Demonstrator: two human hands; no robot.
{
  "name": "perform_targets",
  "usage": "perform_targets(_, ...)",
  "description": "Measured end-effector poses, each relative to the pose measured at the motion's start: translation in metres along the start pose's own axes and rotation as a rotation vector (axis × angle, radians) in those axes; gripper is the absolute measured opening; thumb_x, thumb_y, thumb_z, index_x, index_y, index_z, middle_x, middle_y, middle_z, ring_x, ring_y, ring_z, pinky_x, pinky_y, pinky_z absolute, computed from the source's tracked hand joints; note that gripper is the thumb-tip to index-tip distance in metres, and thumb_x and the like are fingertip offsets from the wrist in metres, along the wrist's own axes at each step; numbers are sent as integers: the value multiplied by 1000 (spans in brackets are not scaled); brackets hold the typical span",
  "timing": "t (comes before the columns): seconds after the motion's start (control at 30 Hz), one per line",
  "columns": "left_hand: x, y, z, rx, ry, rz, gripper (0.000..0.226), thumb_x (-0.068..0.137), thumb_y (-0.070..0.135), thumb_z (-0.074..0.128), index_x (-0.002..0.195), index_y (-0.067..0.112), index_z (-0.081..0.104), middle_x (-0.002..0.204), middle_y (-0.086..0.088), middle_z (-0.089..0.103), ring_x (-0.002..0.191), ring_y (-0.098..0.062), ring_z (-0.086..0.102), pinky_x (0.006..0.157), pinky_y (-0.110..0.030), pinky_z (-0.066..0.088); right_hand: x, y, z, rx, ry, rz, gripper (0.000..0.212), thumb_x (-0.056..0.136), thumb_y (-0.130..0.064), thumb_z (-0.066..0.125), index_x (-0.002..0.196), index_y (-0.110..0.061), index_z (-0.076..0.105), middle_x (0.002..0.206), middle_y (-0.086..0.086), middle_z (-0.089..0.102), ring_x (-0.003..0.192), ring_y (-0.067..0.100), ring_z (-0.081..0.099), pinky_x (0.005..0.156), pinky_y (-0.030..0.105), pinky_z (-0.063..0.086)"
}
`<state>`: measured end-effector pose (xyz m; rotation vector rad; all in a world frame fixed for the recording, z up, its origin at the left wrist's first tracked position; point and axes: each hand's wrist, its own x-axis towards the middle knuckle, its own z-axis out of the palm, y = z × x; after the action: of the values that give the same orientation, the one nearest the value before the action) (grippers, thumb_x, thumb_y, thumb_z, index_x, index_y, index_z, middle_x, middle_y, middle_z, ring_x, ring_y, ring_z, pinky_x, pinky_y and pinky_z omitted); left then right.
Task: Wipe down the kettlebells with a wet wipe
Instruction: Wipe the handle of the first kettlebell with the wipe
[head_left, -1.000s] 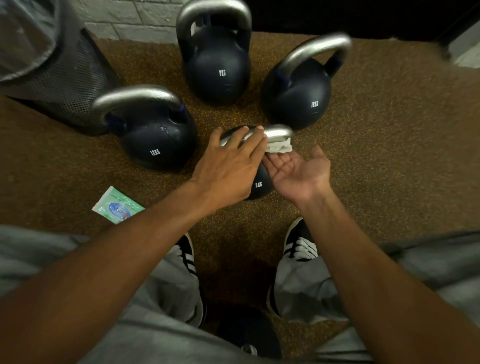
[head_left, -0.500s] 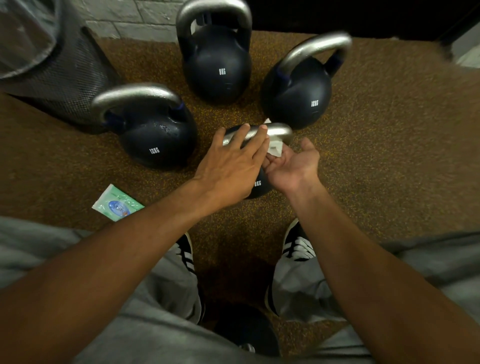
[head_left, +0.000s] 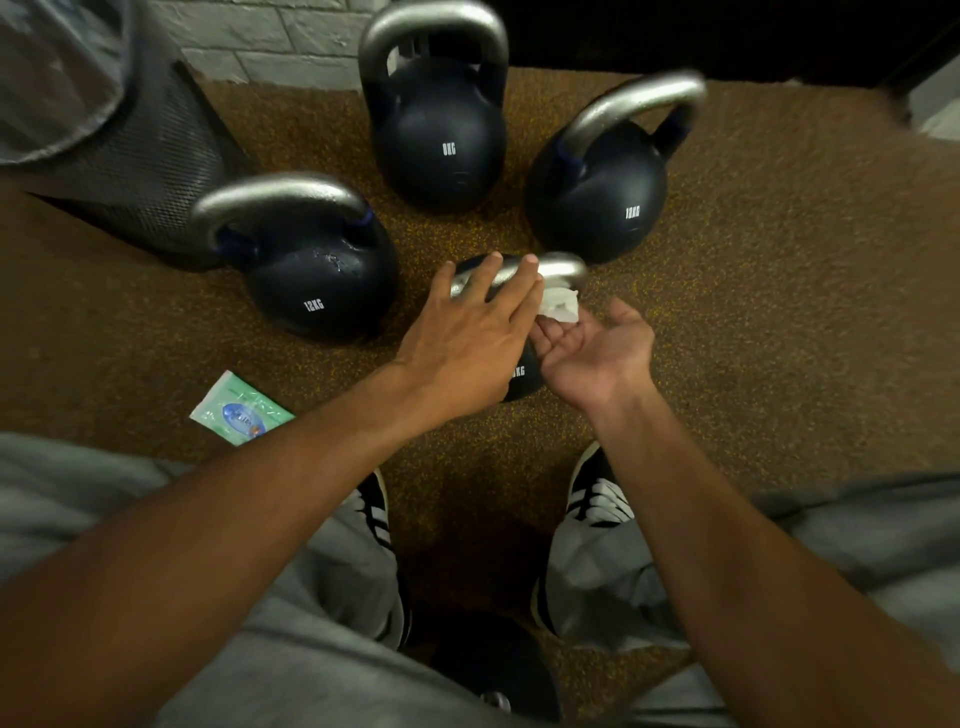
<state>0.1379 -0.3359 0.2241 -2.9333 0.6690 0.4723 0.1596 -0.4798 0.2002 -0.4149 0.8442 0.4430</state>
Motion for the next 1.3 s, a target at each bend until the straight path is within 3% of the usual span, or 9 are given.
perform_targets(0.63, 1, -1, -2, -15, 1, 7, 93, 95, 35, 62, 162, 12, 3, 171, -10, -6, 156, -36, 5, 121, -62, 22, -6, -5, 1, -81, 46, -19, 75, 102, -56, 29, 134, 6, 56, 127, 26, 66, 119, 35, 66, 109, 40, 48)
perform_targets(0.9, -1, -5, -3, -274, 38, -9, 87, 97, 37, 63, 162, 10, 11, 171, -11, 6, 157, -31, 8, 126, -49, 20, -17, -5, 17, -161, 62, -104, 79, 99, -60, 37, 141, 7, 46, 135, 29, 60, 130, 38, 56, 120, 44, 33)
perform_targets(0.97, -2, -5, -5, -297, 66, -23, 83, 97, 37, 62, 161, 9, 16, 169, -13, 11, 156, -31, 12, 125, -47, 22, -22, 1, 23, -308, 51, -175, 76, 100, -58, 37, 144, 4, 45, 136, 22, 60, 128, 31, 57, 116, 41, 38)
perform_targets(1.07, -5, -6, -6, -287, 80, -17, 79, 97, 34, 62, 160, 10, 20, 169, -11, 14, 156, -30, 14, 124, -44, 22, -17, 12, 31, -553, 31, -267, 55, 103, -55, 37, 128, -10, 56, 107, 8, 73, 96, 15, 71, 78, 27, 56)
perform_targets(1.1, -6, -8, -6, -290, 75, -15, 80, 97, 32, 62, 161, 10, 19, 170, -11, 13, 156, -29, 13, 124, -43, 21, -21, 17, 33, -651, 42, -292, 54, 102, -57, 39, 124, -11, 58, 101, 6, 75, 91, 13, 74, 76, 27, 57)
perform_targets(1.17, -8, -10, -7, -297, 67, -14, 81, 97, 32, 61, 161, 11, 17, 170, -9, 13, 156, -28, 13, 124, -45, 21, -18, 25, 27, -899, 72, -350, 74, 94, -68, 39, 146, -16, 46, 133, 9, 66, 119, 20, 65, 102, 41, 50)
perform_targets(1.2, -8, -11, -6, -293, 73, -18, 81, 97, 33, 61, 162, 11, 18, 170, -9, 14, 156, -28, 14, 123, -47, 22, -17, 25, 23, -1118, 97, -438, 78, 95, -69, 35, 157, -21, 32, 153, 10, 49, 138, 24, 50, 115, 47, 38)
perform_targets(1.23, -9, -12, -6, -285, 82, -24, 80, 97, 36, 60, 161, 12, 19, 169, -9, 16, 156, -28, 16, 122, -48, 24, -14, 21, 18, -1395, 103, -565, 73, 102, -61, 28, 161, -20, 23, 164, 11, 31, 150, 28, 32, 123, 49, 25)
perform_targets(1.3, -10, -13, -7, -265, 90, -32, 78, 97, 41, 59, 160, 13, 22, 168, -8, 19, 154, -28, 20, 119, -51, 27, -8, 10, 11, -1861, 46, -761, 63, 108, -43, 15, 159, -7, 24, 166, 18, 20, 156, 32, 12, 126, 51, 12)
